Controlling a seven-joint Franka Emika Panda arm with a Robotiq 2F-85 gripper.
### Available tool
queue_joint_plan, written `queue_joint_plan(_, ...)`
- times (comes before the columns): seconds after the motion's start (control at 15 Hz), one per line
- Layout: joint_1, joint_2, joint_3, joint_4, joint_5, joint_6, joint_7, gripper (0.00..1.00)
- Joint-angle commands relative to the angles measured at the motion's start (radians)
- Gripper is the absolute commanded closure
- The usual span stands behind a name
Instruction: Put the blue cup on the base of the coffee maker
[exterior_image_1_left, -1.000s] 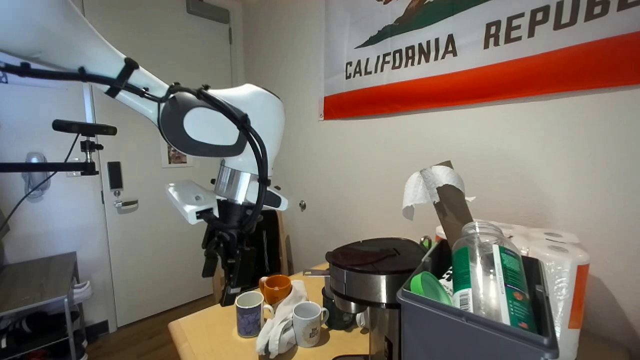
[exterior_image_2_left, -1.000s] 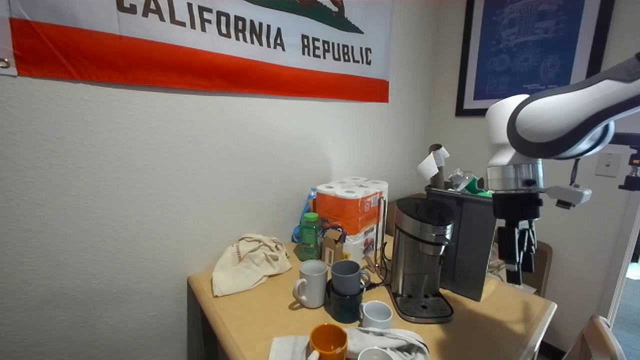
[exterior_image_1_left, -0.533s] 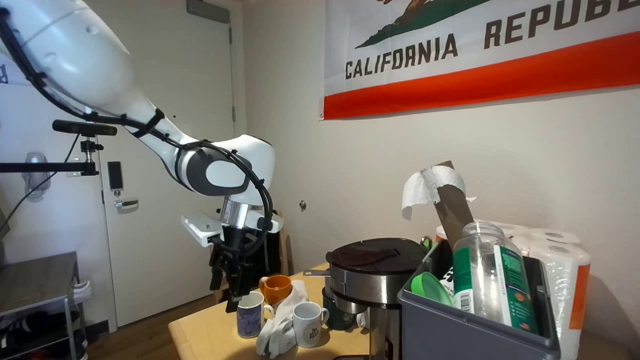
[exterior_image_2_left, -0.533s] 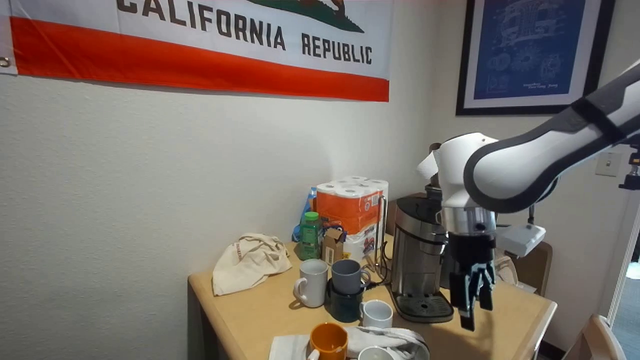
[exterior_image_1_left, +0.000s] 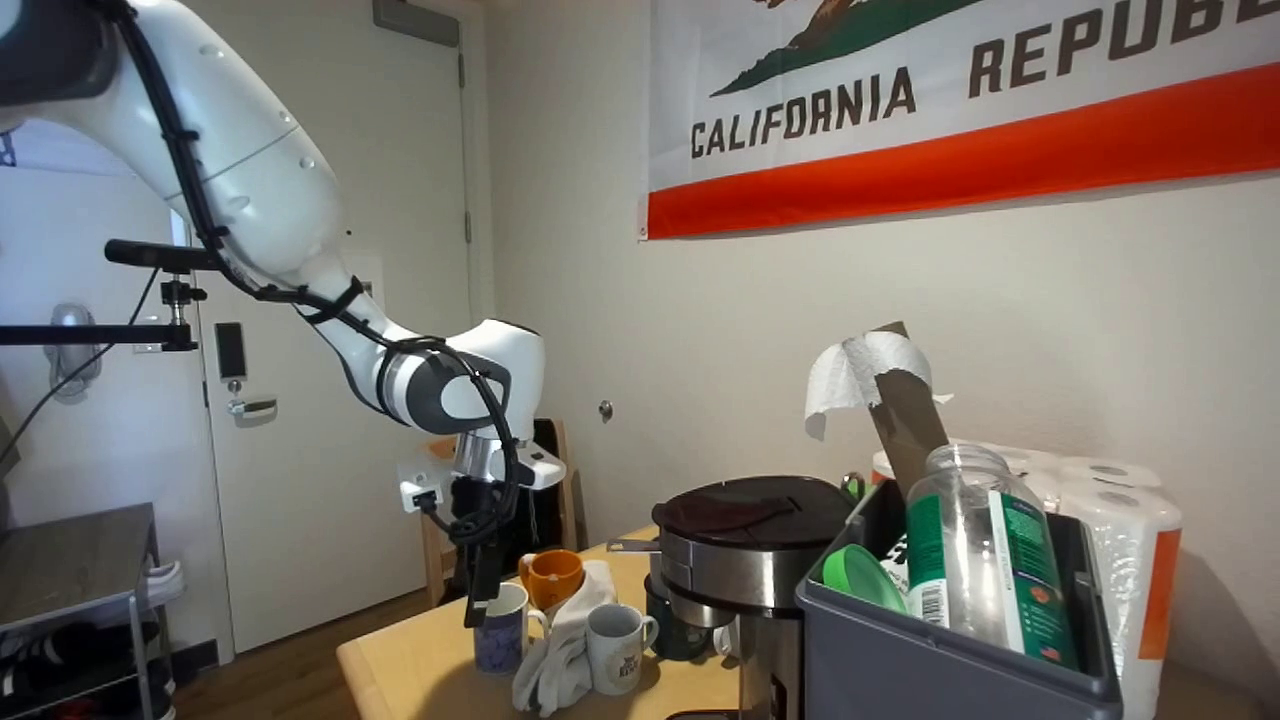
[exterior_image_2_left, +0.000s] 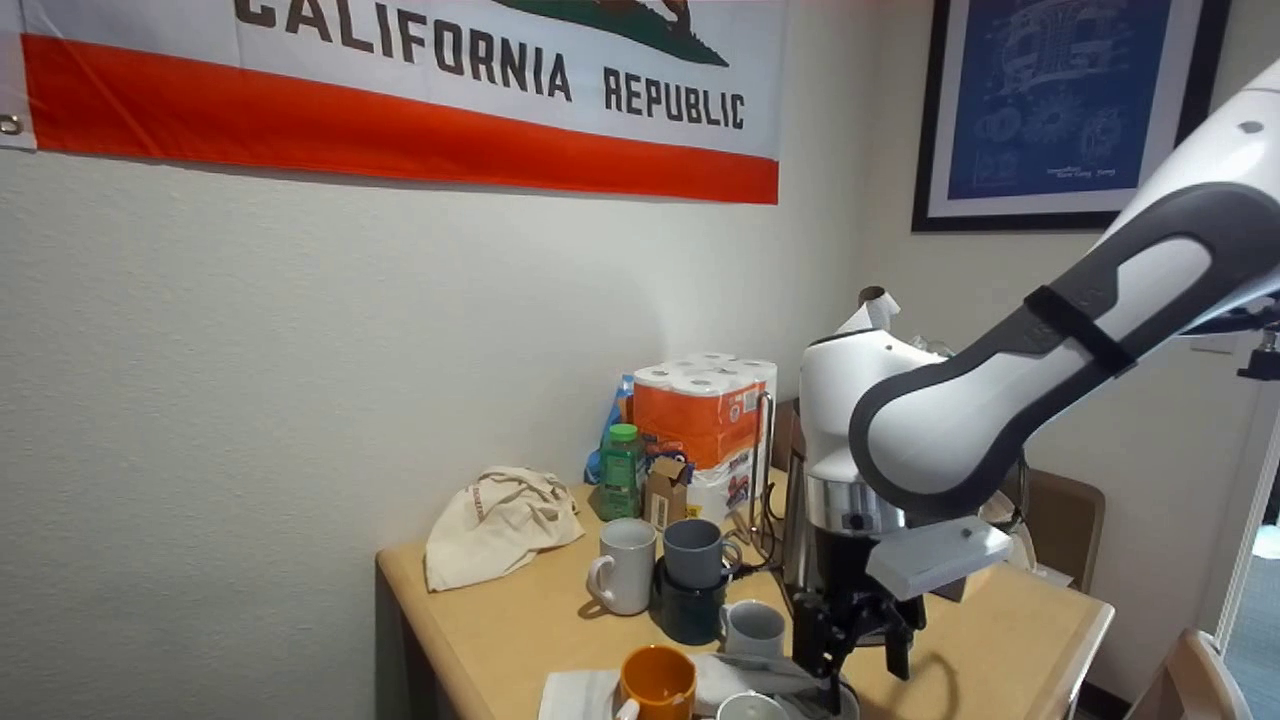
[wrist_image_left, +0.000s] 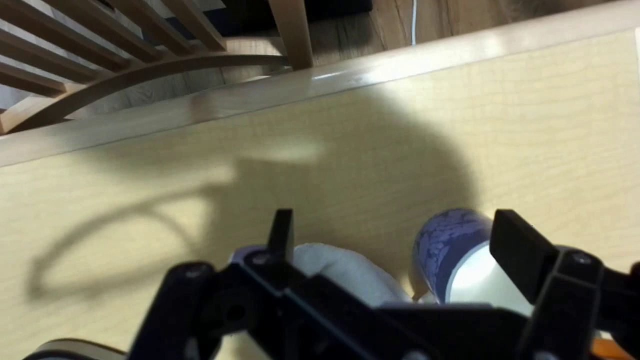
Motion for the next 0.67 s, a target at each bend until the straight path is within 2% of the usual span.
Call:
queue_joint_plan(0.0,0.025,0.066,-0.018,0.055,-0.022,0.050,0.164,0.00)
queue_joint_plan(0.27,0.059,0.118,-0.035,0.081,-0.042,0.100,0.310,0.00)
queue_joint_plan(0.53,0.090,0.165,-0.045,0.086,-0.066,0.181,0.388,0.00)
queue_joint_plan(0.6,0.097,0.174,-0.048,0.086,-0.073,0.196,0.401,0.16)
